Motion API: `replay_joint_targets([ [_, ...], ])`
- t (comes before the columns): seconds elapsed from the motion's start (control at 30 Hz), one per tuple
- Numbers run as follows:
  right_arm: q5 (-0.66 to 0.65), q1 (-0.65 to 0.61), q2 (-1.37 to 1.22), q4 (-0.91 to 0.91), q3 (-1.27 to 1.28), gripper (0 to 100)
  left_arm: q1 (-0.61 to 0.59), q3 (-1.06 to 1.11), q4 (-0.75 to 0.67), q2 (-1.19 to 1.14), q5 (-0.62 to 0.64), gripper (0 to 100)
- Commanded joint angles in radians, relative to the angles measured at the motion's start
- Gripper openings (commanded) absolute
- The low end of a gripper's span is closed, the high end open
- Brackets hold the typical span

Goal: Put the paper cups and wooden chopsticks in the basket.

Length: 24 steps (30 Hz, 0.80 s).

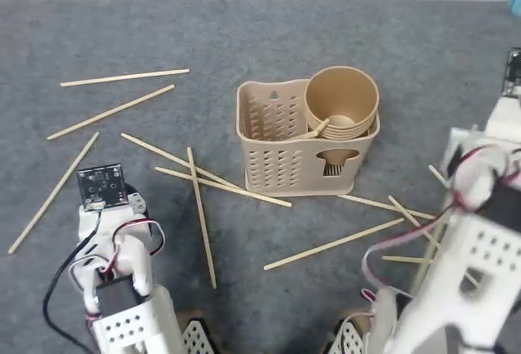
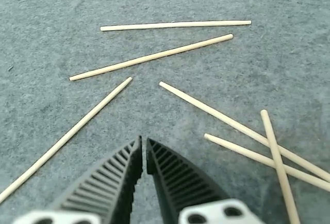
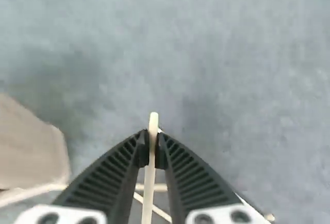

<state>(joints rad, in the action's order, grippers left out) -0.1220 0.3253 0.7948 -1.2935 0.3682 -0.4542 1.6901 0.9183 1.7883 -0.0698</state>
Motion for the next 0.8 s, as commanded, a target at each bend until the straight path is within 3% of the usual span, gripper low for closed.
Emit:
replay_joint_targets([
  [0.0,0.103,-0.085,0.117,0.038,-0.066,0.8,-0.003,-0.004,0.005,-0.009,-0.009,1],
  [0.3,0.227,-0.277,0.168,0.013,-0.394,0.7,-0.005,-0.004,0.005,-0.009,-0.009,1],
  [0.5,0.376,-0.518,0.122,-0.013,-0.638,0.7,-0.005,-0.004,0.005,-0.009,-0.009,1],
  [0.6,0.439,-0.601,0.101,0.085,-0.683,0.7,-0.005,-0.004,0.005,-0.009,-0.009,1],
  [0.77,0.494,-0.638,0.048,0.285,-0.675,0.7,-0.005,-0.004,0.006,-0.009,-0.009,1],
])
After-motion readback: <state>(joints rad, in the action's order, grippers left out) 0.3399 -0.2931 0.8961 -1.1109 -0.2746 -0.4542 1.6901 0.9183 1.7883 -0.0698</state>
